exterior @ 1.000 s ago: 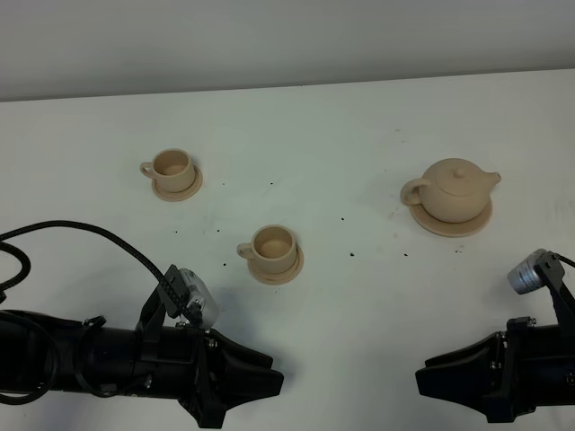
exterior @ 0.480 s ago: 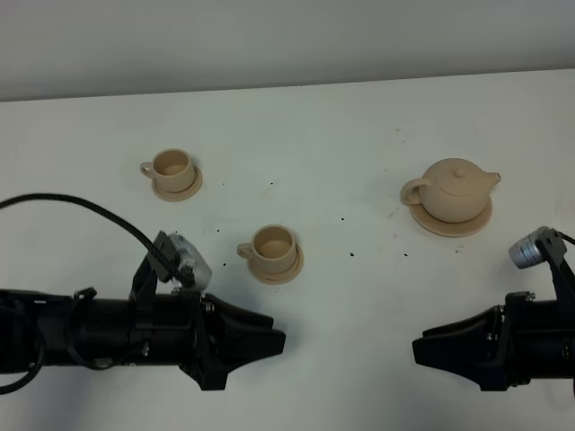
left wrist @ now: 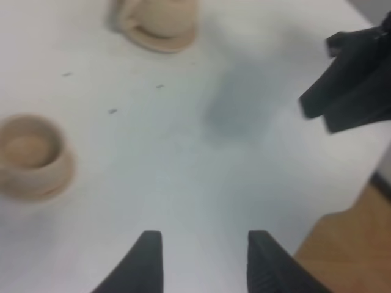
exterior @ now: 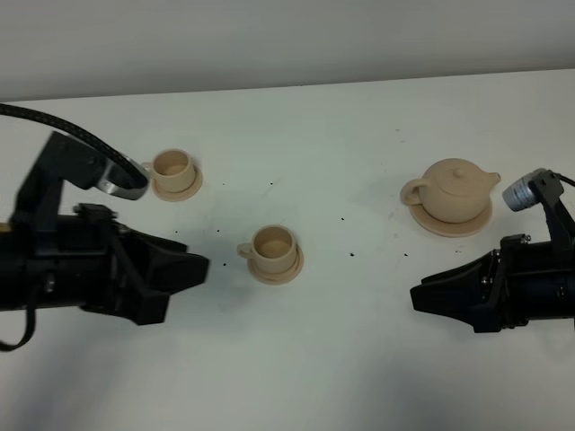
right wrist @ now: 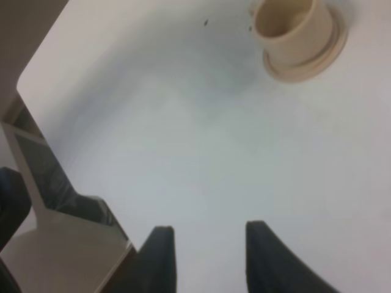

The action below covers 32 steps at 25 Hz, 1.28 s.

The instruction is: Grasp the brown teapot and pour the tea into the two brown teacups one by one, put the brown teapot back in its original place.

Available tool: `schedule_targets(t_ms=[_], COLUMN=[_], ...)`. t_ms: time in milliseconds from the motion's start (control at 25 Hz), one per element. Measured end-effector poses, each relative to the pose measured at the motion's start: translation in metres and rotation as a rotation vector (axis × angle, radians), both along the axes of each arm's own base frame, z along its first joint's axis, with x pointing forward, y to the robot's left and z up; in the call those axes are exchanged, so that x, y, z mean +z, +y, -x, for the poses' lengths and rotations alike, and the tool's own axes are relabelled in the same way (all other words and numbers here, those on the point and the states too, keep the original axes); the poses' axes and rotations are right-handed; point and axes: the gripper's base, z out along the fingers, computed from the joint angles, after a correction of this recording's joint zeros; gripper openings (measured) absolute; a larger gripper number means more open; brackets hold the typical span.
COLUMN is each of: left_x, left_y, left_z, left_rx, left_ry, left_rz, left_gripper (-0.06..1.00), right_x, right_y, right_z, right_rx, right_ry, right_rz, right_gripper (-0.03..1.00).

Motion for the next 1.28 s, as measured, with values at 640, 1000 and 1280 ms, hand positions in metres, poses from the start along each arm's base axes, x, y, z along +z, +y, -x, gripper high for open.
schedule_targets(t_ms=[640, 1000, 1280], left_x=[-0.009, -0.008, -0.007], left_y=[0.084, 0.093, 0.097], left_z=[0.115, 0.148, 0.168], left_rx=[0.389, 0.417, 0.433], left_ry=[0.055, -0.118, -0.226], left_rz=[-0.433, -0.321, -0.249], left_gripper=[0.38, 0.38, 0.38], right_x=[0.020, 0.022, 0.022], right_y=[0.003, 0.003, 0.003], right_z=[-0.021, -0.022, -0.022], right_rx=[0.014, 0.016, 0.016], right_ry=[-0.079, -0.088, -0.088], right_rz=[0.008, 0.008, 0.008], right_gripper=[0.31, 0.31, 0.31])
